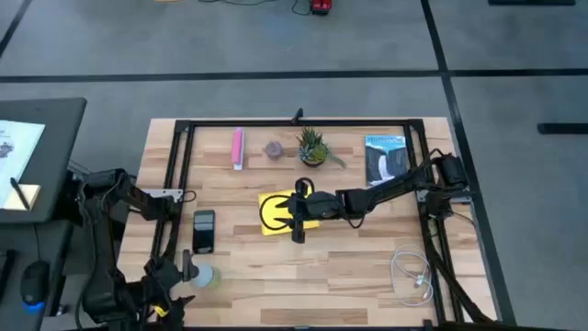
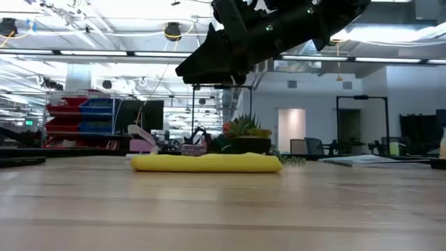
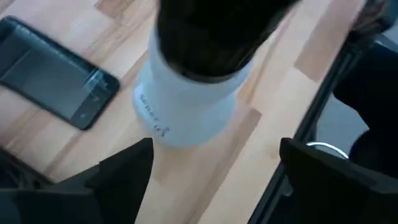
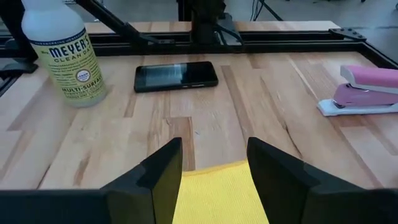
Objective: Apply microfiber cloth
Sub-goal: Move the spray bottle to the center right
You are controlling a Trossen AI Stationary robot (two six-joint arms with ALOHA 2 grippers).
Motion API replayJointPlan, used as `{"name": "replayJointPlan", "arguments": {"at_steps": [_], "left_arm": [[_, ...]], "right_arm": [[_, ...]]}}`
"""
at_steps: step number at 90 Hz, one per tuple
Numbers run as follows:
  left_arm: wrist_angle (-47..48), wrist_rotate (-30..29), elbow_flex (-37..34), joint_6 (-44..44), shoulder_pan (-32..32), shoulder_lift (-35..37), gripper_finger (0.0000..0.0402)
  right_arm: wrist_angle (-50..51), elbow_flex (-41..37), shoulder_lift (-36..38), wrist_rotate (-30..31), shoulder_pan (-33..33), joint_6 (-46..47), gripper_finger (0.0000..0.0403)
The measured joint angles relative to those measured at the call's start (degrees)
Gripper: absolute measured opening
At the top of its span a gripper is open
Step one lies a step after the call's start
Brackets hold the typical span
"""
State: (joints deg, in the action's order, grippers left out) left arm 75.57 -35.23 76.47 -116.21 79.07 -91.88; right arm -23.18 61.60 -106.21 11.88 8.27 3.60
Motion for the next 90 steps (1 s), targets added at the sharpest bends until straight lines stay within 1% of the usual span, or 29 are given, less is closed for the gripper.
{"name": "replayJointPlan", "arguments": {"at_steps": [5, 11, 20, 27, 33, 38, 42, 54, 56, 67, 83, 90], "left_arm": [[0.3, 1.6, 0.0, 0.0, 0.1, 0.0, 0.0329], [0.8, 5.7, 0.2, -0.2, 0.4, 0.0, 0.0328], [5.3, 11.2, 1.9, 0.4, 0.5, 0.0, 0.0327], [10.3, 12.3, 3.7, 1.2, 0.2, 0.0, 0.0327], [14.2, 12.2, 5.4, 4.4, -0.5, 0.0, 0.0327], [14.4, 10.2, 6.2, 6.9, -0.7, 0.1, 0.0327], [14.5, 6.8, 6.2, 8.9, -0.7, 0.3, 0.0327], [14.5, -3.9, 5.6, 9.1, -1.2, 0.3, 0.0327], [14.5, -4.9, 5.4, 9.0, -1.5, 0.2, 0.0327], [14.5, -5.9, 4.3, 9.5, -3.3, -0.8, 0.0327], [13.8, -12.5, 2.7, 8.6, -4.4, -2.1, 0.0327], [13.2, -14.3, 1.9, 7.4, -4.9, -2.0, 0.0327]], "right_arm": [[0.0, 0.0, 0.0, 0.0, 0.2, 0.1, 0.0170], [-0.1, 0.0, 0.0, 0.0, 0.5, 0.5, 0.0170], [0.0, 0.0, 0.0, 0.0, 0.9, 0.5, 0.0170], [-0.1, 0.0, 0.0, 0.0, 1.2, 0.9, 0.0170], [-0.1, 0.0, 0.0, 0.0, 1.1, 1.1, 0.0170], [-0.1, 0.0, 0.0, 0.0, 1.1, 1.1, 0.0170], [-0.1, 0.0, 0.0, 0.0, 1.1, 1.4, 0.0170], [-0.2, 0.0, 0.0, 0.0, 1.1, 2.7, 0.0170], [-0.2, 0.0, 0.0, 0.0, 1.1, 2.8, 0.0170], [-0.2, 0.0, 0.0, 0.0, 1.1, 3.5, 0.0170], [-0.2, 0.0, 0.0, 0.0, 1.5, 3.6, 0.0170], [-0.1, 0.0, 0.0, 0.0, 1.8, 3.6, 0.0170]]}}
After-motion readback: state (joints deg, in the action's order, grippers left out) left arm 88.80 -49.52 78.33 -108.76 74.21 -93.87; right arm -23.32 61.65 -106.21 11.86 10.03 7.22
